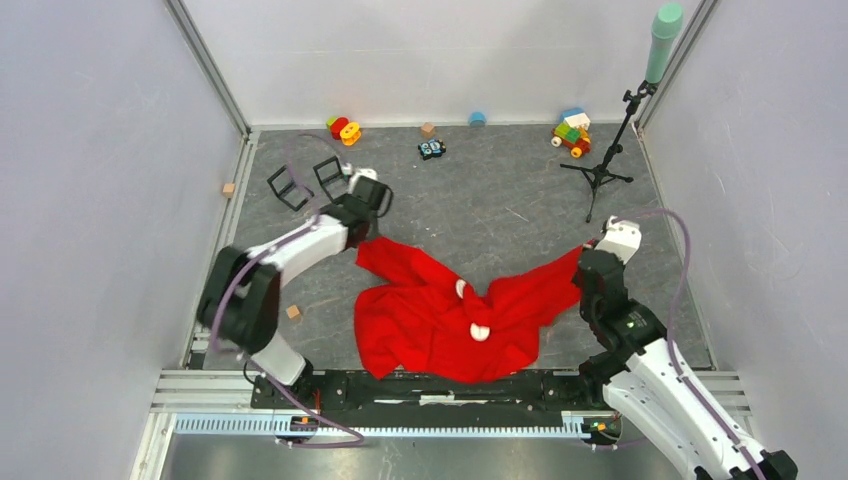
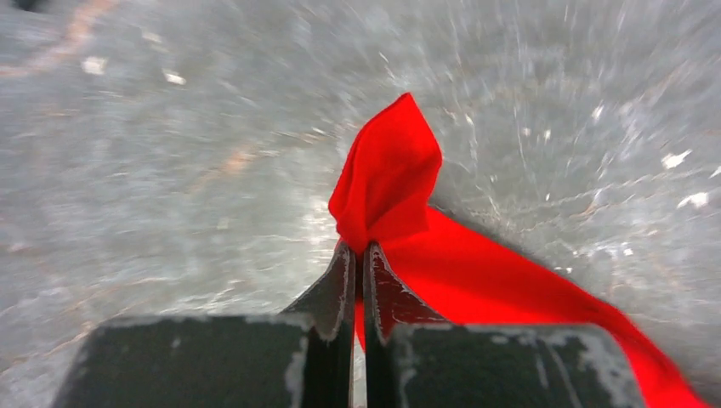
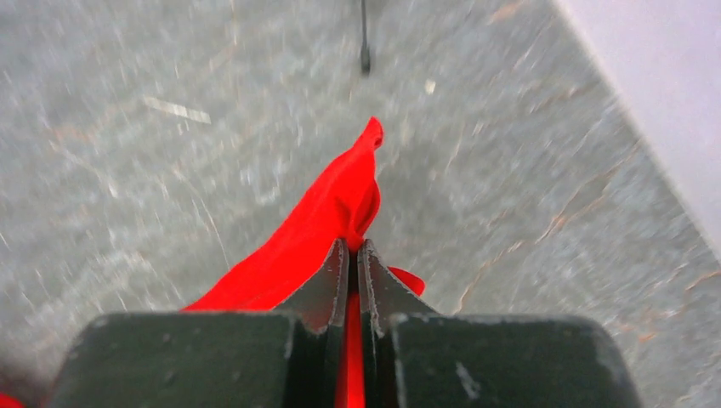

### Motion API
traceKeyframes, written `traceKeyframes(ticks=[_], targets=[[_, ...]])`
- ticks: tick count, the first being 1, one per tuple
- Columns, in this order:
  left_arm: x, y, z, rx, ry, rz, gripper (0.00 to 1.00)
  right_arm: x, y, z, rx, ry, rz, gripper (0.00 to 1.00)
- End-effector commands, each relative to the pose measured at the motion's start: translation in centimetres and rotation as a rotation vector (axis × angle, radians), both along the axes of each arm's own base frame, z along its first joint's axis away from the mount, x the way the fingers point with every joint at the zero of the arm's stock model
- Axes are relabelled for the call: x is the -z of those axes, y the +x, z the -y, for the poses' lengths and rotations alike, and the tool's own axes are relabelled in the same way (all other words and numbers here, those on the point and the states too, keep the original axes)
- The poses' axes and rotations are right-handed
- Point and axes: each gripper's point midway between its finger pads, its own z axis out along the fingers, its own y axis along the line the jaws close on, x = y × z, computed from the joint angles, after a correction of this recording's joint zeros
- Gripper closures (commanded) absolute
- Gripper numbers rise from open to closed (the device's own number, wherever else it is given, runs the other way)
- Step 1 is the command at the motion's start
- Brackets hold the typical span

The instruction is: Pin the brooch onto the clothing

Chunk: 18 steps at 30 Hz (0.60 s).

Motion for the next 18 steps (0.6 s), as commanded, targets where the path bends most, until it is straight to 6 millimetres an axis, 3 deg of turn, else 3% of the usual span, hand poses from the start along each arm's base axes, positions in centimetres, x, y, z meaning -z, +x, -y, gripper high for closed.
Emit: traceKeyframes(ticks=[1, 5, 9, 12, 18], targets=[[-10.7, 1.3, -2.9, -0.157, -0.185, 0.307, 0.98, -9.7, 1.5, 2.6, 0.134, -0.079, 0.183, 1.00], [-18.9, 0.1, -6.5, -0.228, -0.260, 0.484, 0.98, -17.7, 1.8, 3.0, 0.153, -0.055, 0.339, 1.00], [-27.2, -3.1, -10.3, -0.277, -0.277, 0.682, 0.98, -25.7, 0.3, 3.9, 0.165, -0.008, 0.513, 1.00], [-32.7, -6.4, -12.5, -0.291, -0.261, 0.817, 0.98, -31.2, -1.8, 4.7, 0.153, 0.027, 0.650, 1.00], [-42.1, -13.1, -14.9, -0.275, -0.288, 1.029, 0.98, -39.7, -7.7, 6.8, 0.118, 0.076, 0.897, 1.00]])
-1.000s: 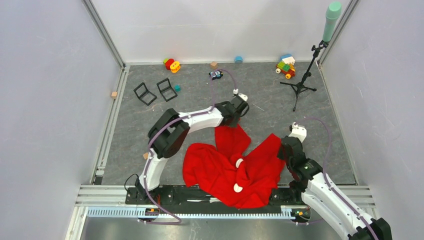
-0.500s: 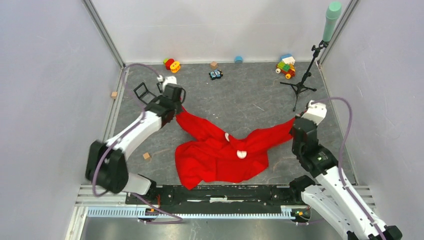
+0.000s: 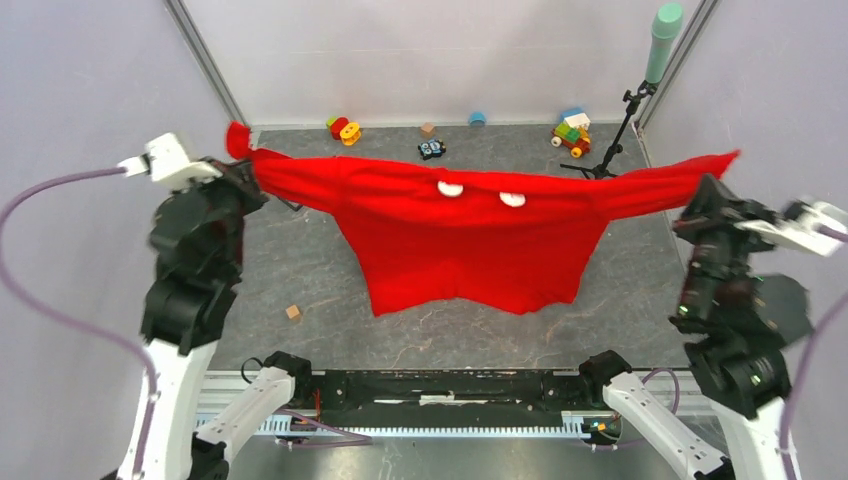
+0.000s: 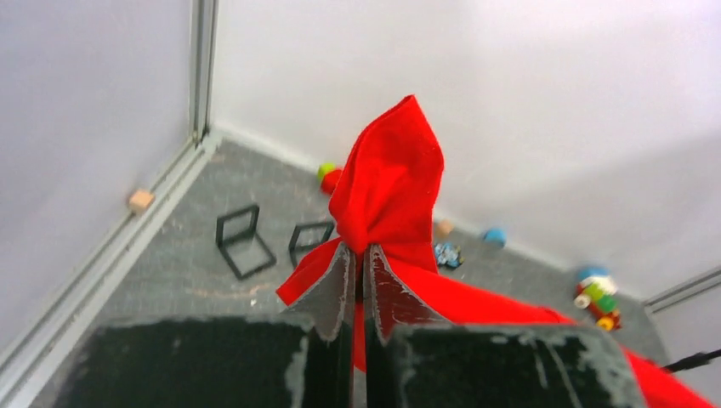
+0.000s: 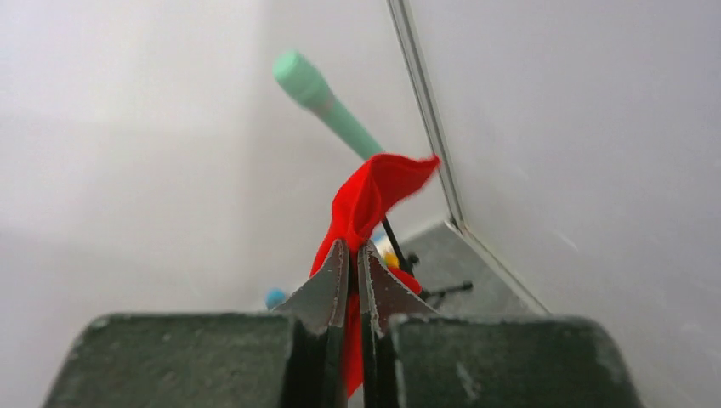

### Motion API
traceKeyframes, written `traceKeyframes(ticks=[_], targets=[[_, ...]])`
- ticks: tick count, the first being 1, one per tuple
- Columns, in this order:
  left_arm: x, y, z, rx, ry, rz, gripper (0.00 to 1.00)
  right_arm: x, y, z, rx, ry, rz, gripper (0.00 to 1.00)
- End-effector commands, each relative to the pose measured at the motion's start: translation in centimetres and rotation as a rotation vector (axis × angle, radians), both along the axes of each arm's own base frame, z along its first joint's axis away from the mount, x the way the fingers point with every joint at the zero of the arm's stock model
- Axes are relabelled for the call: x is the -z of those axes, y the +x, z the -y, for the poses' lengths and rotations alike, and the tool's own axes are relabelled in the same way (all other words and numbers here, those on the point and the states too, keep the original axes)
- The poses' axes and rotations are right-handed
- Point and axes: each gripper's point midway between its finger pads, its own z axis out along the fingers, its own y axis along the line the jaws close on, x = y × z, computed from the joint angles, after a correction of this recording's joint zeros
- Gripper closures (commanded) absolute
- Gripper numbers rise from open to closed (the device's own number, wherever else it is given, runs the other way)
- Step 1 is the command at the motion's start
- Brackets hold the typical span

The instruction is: Pin the brooch onto the clothing

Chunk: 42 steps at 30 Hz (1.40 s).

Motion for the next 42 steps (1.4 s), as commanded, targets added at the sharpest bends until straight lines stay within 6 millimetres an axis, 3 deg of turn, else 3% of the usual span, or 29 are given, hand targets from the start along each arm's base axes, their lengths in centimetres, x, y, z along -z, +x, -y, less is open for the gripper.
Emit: traceKeyframes(ticks=[1, 5, 8, 11, 13, 17, 21, 24, 27, 28, 29, 31, 32, 33, 35, 39, 42], targets=[[-6.4, -5.0, -2.5, -0.042, 0.043, 0.129, 0.98, -7.6, -5.3, 2.2, -0.005, 0.004, 0.228, 1.00], [-10.8, -8.3, -3.0, -0.014, 0.054, 0.223, 0.98, -11.0, -8.6, 3.1, -0.028, -0.011, 0.329, 1.00], [-13.3, -9.8, -3.0, 0.011, 0.062, 0.275, 0.98, -12.5, -10.1, 3.7, -0.022, -0.023, 0.374, 1.00], [-14.4, -8.9, -2.4, 0.034, 0.076, 0.280, 0.98, -12.5, -9.5, 4.0, 0.022, -0.051, 0.361, 1.00], [-14.0, -6.8, -1.6, 0.046, 0.090, 0.249, 0.98, -11.8, -7.9, 4.0, 0.065, -0.069, 0.310, 1.00], [-10.5, -0.1, 0.5, 0.060, 0.113, 0.129, 0.98, -8.4, -2.8, 2.8, 0.142, -0.106, 0.188, 1.00], [-4.4, 7.6, 2.2, 0.033, 0.125, -0.001, 0.98, -3.0, 2.7, 1.1, 0.233, -0.175, 0.062, 1.00], [1.2, 13.0, 3.8, 0.034, 0.122, -0.085, 0.98, 3.9, 7.2, 0.1, 0.299, -0.253, -0.062, 1.00], [8.0, 17.6, 4.4, -0.007, 0.138, -0.199, 0.98, 10.2, 10.3, 1.4, 0.356, -0.257, -0.143, 1.00], [10.0, 18.5, 4.7, -0.005, 0.145, -0.242, 0.95, 12.6, 11.2, 1.8, 0.358, -0.246, -0.175, 1.00], [11.9, 19.4, 5.2, 0.013, 0.159, -0.291, 0.80, 14.6, 12.0, 2.2, 0.352, -0.239, -0.205, 0.96], [14.7, 20.2, 6.6, 0.080, 0.168, -0.368, 0.33, 18.0, 13.4, 2.4, 0.316, -0.236, -0.294, 0.58], [15.5, 20.2, 7.1, 0.103, 0.165, -0.390, 0.19, 19.4, 13.9, 2.5, 0.296, -0.236, -0.334, 0.37], [15.8, 19.9, 7.7, 0.130, 0.156, -0.391, 0.13, 20.4, 14.1, 2.4, 0.279, -0.244, -0.370, 0.19], [15.6, 19.2, 8.7, 0.178, 0.140, -0.367, 0.01, 21.7, 14.4, 1.9, 0.240, -0.236, -0.407, 0.03], [15.4, 16.7, 11.1, 0.313, 0.049, -0.372, 0.00, 23.4, 14.2, 0.5, 0.136, -0.208, -0.483, 0.02], [17.6, 13.9, 13.4, 0.418, -0.017, -0.431, 0.00, 25.8, 13.8, -1.7, -0.008, -0.172, -0.531, 0.02]])
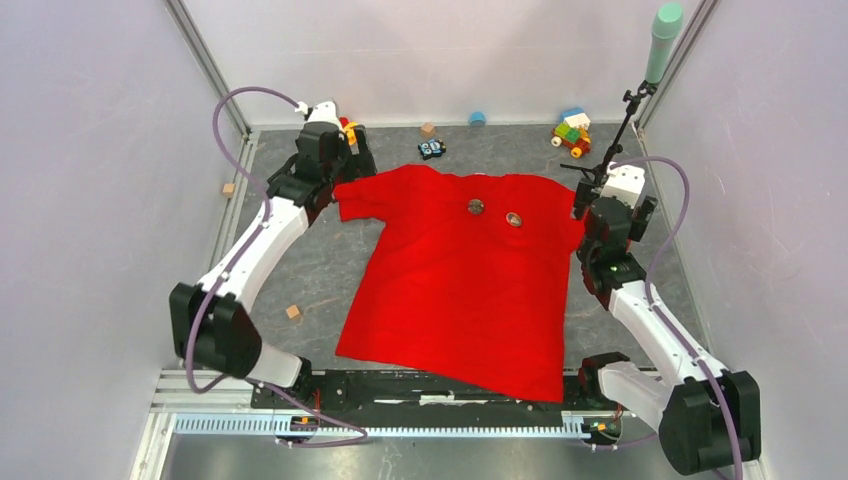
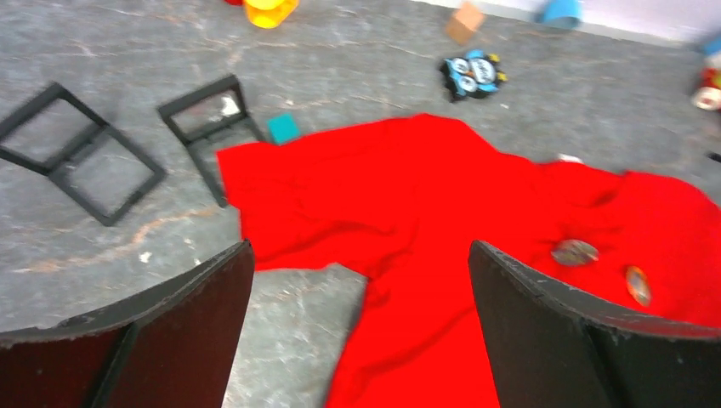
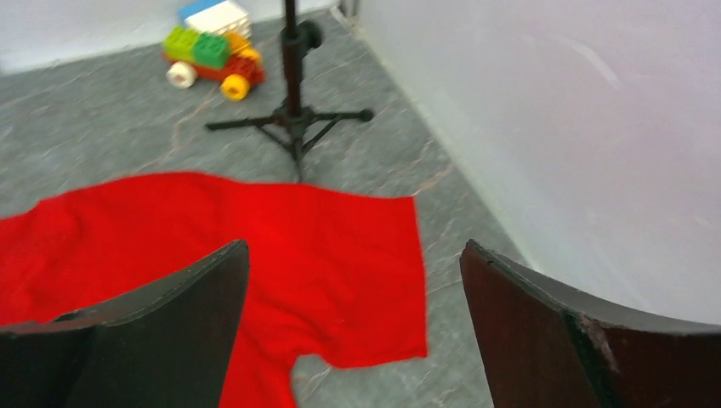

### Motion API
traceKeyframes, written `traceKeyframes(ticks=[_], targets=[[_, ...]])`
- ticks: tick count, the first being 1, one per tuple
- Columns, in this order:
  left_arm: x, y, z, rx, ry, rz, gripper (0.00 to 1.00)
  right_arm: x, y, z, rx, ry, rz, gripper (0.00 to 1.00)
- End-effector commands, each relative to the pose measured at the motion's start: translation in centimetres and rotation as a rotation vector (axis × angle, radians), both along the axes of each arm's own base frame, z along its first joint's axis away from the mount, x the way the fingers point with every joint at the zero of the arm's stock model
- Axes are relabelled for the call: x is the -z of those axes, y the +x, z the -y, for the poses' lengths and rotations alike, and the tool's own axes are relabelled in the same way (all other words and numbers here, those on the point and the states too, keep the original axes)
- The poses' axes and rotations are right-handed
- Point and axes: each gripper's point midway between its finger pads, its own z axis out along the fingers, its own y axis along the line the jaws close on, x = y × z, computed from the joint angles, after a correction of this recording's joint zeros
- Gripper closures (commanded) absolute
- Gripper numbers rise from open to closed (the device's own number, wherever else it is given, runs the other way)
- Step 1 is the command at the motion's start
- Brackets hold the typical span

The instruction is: Pin the brooch onto the clothing

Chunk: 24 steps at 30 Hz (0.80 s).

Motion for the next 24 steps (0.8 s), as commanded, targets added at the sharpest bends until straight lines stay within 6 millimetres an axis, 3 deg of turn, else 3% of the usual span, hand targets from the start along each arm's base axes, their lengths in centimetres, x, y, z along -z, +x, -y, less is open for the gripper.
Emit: traceKeyframes(ticks=[1, 8, 12, 18, 24], targets=[[0.0, -3.9, 4.0, 0.134, -0.183, -0.018, 0.00, 2.0, -0.4, -3.5, -0.183, 0.162, -0.047, 0.02], [8.2, -9.8, 7.1, 0.225, -0.294, -0.210, 0.00, 9.2, -3.3, -8.8, -0.426, 0.360, -0.226, 0.02], [12.0, -12.5, 8.0, 0.260, -0.371, -0.282, 0.00, 12.4, -4.8, -10.4, -0.491, 0.439, -0.280, 0.02], [15.3, -14.8, 8.8, 0.281, -0.451, -0.325, 0.00, 15.9, -6.2, -12.3, -0.555, 0.536, -0.341, 0.02], [18.1, -16.3, 6.8, 0.194, -0.406, -0.363, 0.00, 19.5, -8.6, -12.1, -0.522, 0.574, -0.434, 0.02]])
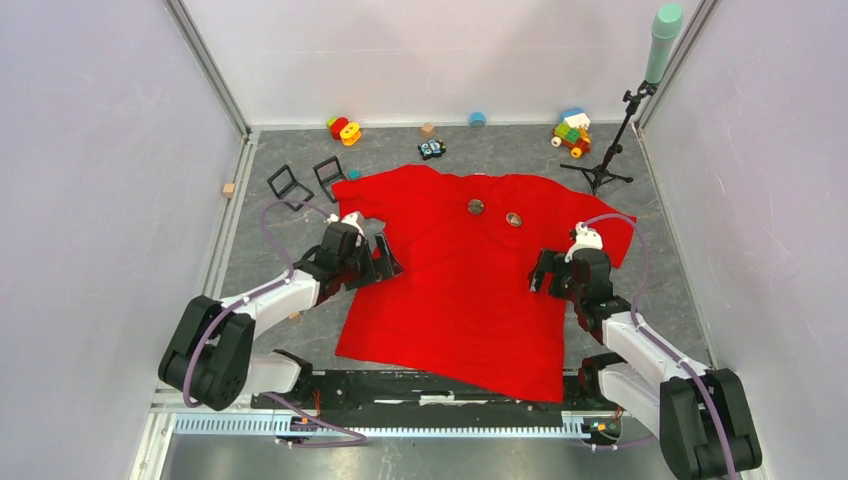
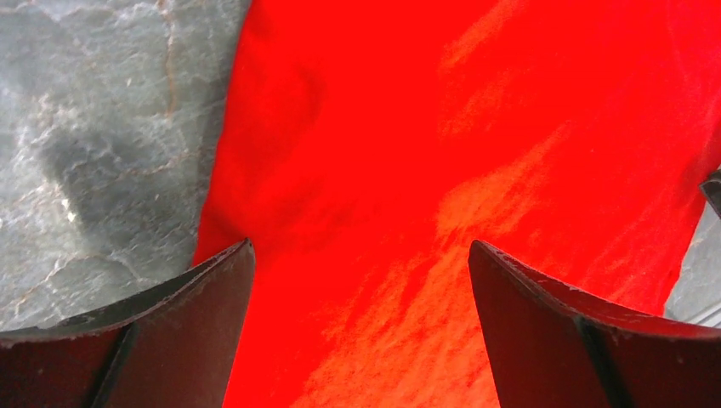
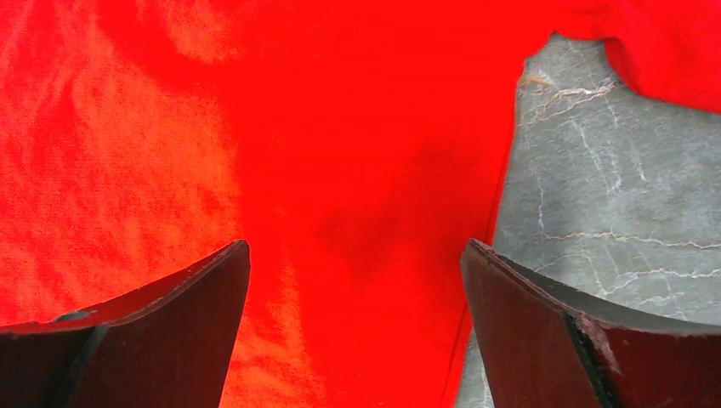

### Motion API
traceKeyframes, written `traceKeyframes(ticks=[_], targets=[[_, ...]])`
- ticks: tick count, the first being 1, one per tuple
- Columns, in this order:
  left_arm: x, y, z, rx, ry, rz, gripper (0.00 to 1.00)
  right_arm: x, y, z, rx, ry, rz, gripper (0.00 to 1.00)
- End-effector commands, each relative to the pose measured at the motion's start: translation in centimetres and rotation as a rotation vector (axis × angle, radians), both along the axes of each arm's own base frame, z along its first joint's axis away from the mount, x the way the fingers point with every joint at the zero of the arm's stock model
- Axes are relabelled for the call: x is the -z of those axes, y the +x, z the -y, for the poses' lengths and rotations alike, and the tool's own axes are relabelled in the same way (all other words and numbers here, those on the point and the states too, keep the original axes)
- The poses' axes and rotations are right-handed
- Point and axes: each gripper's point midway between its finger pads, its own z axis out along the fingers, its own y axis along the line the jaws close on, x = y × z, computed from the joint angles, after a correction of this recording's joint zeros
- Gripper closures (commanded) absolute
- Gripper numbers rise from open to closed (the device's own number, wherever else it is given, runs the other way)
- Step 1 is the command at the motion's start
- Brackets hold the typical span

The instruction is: Pin the brooch onto the clothing

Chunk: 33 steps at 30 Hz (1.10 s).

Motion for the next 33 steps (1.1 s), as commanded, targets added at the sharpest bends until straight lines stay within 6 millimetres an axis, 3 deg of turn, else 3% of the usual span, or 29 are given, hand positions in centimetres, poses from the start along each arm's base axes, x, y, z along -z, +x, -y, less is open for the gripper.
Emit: traceKeyframes(ticks=[1, 6, 9, 12, 17, 24, 28, 33], targets=[[-1.1, 0.7, -0.5, -0.071, -0.030, 0.069, 0.00, 1.1, -0.8, 0.1, 0.034, 0.028, -0.020, 0.02], [-0.7, 0.0, -2.0, -0.122, 0.021, 0.068, 0.00, 1.9, -1.7, 1.5, 0.077, -0.026, -0.047, 0.02], [-2.6, 0.3, -2.3, -0.113, 0.041, 0.100, 0.00, 0.5, -1.1, 2.1, 0.082, -0.070, -0.028, 0.02], [-6.3, 0.9, -3.3, -0.131, 0.079, 0.176, 0.00, -2.2, -0.2, 3.0, 0.089, -0.129, 0.016, 0.02], [-15.1, 1.0, -5.6, -0.149, 0.144, 0.353, 0.00, -8.7, 1.0, 5.3, 0.162, -0.236, 0.125, 0.02], [-24.6, -0.8, -10.3, -0.230, 0.258, 0.631, 0.00, -18.5, 0.3, 8.2, 0.262, -0.326, 0.388, 0.02], [-26.1, -2.1, -11.9, -0.245, 0.299, 0.748, 0.00, -21.4, -0.6, 8.5, 0.276, -0.316, 0.552, 0.02], [-24.2, -2.8, -13.4, -0.273, 0.366, 0.741, 0.00, -22.2, -1.3, 8.3, 0.269, -0.293, 0.638, 0.02]])
